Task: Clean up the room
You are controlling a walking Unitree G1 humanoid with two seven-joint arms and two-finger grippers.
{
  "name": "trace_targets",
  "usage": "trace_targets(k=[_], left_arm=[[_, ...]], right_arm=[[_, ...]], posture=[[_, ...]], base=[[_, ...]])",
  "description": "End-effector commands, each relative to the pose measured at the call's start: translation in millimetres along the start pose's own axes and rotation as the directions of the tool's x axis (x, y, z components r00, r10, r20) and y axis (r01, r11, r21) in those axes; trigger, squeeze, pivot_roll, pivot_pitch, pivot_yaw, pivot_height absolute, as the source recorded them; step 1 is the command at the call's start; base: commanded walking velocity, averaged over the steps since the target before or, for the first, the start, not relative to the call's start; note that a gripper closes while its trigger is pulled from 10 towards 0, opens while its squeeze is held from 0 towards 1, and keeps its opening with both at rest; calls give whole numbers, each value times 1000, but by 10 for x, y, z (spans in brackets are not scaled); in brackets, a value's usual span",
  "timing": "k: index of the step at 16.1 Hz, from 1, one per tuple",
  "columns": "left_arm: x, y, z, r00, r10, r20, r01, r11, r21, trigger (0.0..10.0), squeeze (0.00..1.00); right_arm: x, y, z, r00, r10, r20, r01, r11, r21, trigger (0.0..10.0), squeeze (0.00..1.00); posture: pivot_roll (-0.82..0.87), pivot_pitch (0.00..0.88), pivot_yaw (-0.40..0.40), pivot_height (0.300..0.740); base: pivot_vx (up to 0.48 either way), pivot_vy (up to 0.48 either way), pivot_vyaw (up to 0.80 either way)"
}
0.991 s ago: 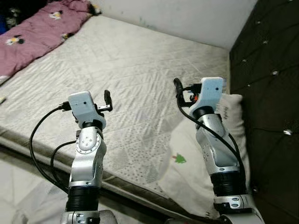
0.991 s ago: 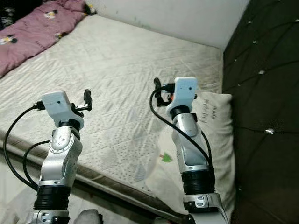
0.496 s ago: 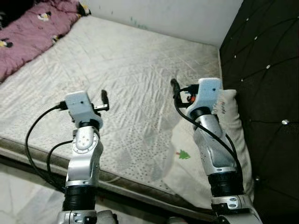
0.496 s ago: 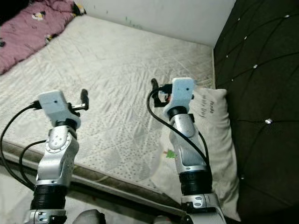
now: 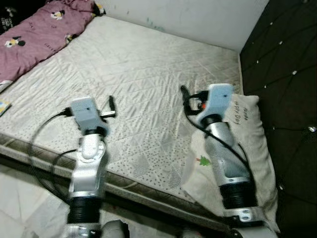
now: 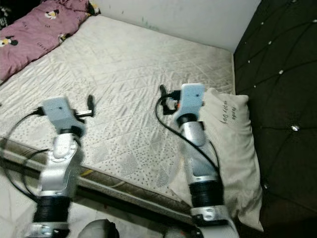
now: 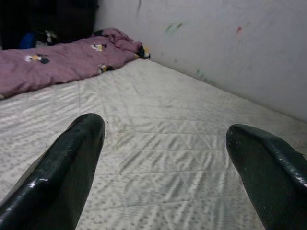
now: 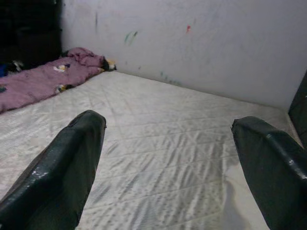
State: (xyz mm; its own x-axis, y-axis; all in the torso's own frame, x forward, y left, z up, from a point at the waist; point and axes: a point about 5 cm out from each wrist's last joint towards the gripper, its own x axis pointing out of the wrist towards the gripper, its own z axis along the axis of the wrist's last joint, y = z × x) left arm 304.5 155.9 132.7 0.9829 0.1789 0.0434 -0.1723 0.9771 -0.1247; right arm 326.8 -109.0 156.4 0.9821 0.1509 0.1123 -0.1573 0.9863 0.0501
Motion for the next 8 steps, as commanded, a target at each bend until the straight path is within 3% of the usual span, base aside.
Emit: trace_targets(k=[1, 4, 8], left_arm=[[-2, -117, -15, 999, -37, -10, 37, 999, -11, 10000, 0], [-3, -119, -14, 999, -37, -6, 37, 999, -14, 10000, 0], [-6, -128, -6, 999, -43, 2, 43, 999, -13, 10000, 0]], right_arm=[[0, -93, 27, 1000, -21, 13, 21, 1000, -17, 10000, 0], [3, -92, 19, 1000, -17, 10, 17, 1000, -23, 10000, 0], [-6, -87, -19, 1000, -12, -5, 11, 999, -31, 10000, 0]], posture=[[22, 0, -64, 740], [22, 0, -64, 740], [21, 0, -63, 740]], base=[[0, 476, 0], [0, 434, 0], [0, 0, 0]])
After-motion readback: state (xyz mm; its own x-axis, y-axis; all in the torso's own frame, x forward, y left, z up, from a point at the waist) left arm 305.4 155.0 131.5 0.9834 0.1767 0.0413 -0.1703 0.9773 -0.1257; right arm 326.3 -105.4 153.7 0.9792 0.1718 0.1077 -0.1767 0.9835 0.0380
